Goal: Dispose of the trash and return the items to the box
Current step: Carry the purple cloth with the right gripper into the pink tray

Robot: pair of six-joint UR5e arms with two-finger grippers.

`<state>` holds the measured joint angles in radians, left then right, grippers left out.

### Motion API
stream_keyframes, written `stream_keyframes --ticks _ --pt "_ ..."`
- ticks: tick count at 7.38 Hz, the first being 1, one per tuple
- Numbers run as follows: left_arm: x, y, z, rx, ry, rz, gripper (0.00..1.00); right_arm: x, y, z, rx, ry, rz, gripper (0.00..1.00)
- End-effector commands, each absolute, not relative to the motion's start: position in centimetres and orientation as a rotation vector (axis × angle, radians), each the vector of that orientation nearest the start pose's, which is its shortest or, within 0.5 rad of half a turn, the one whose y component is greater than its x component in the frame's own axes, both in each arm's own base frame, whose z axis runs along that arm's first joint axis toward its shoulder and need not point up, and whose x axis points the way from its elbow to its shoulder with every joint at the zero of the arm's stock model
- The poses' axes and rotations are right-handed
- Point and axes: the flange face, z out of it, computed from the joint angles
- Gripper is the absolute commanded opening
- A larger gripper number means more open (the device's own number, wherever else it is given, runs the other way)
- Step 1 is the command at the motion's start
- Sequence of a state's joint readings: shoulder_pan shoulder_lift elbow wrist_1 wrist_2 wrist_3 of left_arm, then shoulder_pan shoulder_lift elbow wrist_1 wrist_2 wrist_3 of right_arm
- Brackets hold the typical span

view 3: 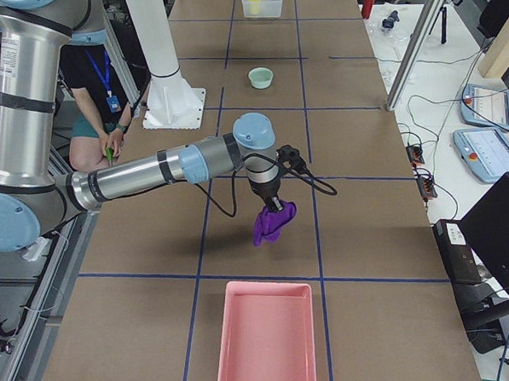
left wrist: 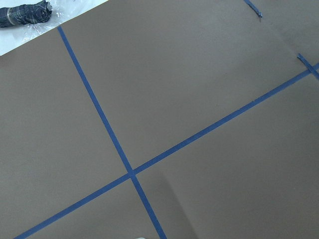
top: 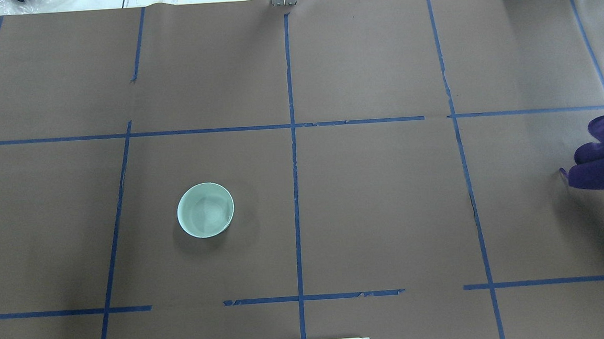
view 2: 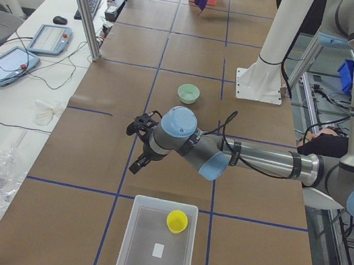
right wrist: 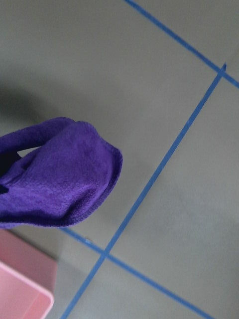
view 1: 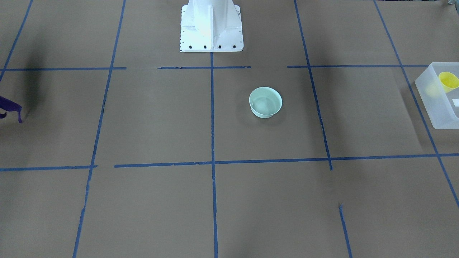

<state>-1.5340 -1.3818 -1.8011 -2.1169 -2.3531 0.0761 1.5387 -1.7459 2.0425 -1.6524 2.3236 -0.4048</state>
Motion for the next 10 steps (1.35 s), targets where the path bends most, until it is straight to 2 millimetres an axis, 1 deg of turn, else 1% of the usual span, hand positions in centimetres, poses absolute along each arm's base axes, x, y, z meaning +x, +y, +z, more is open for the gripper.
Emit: stream_keyframes --ticks 1,2,3,4,5,6,7,8,9,10 --pt "-4.7 -43.6 56.6 0.573 0.752 0.329 1.0 16.7 -42.0 54.2 0.319 -0.612 -0.566 0.0" --pt "-4.6 -43.6 56.5 0.574 0.752 0.331 1.0 20.7 -42.7 57.0 0.296 -0.563 -0.587 0.0" --pt "-4.6 -43.6 56.5 0.574 0.752 0.331 1.0 22.1 -43.0 59.2 0.253 -0.544 -0.589 0.0" --pt "-4.6 -43.7 56.4 0.575 0.752 0.33 1.0 22.1 -42.7 61.9 0.215 -0.555 -0.578 0.0" --pt "-4.6 -43.8 56.3 0.575 0.754 0.32 1.0 22.0 -42.5 64.0 0.211 -0.569 -0.561 0.98" --pt "-4.6 -44.2 55.8 0.568 0.765 0.281 1.0 21.6 -42.9 64.0 0.234 -0.591 -0.505 1.0" --pt "-4.3 -45.3 54.3 0.568 0.781 0.242 1.0 20.2 -43.6 63.2 0.229 -0.669 -0.378 1.0" --pt "-3.3 -46.1 52.8 0.558 0.808 0.199 1.0 17.1 -45.2 61.9 0.212 -0.724 -0.307 1.0" --pt "-0.1 -45.9 49.7 0.528 0.864 0.164 1.0 14.6 -46.7 60.7 0.211 -0.722 -0.26 1.0" --pt "4.1 -45.7 45.8 0.491 0.919 0.106 1.0 12.6 -47.7 60.0 0.222 -0.723 -0.224 1.0"
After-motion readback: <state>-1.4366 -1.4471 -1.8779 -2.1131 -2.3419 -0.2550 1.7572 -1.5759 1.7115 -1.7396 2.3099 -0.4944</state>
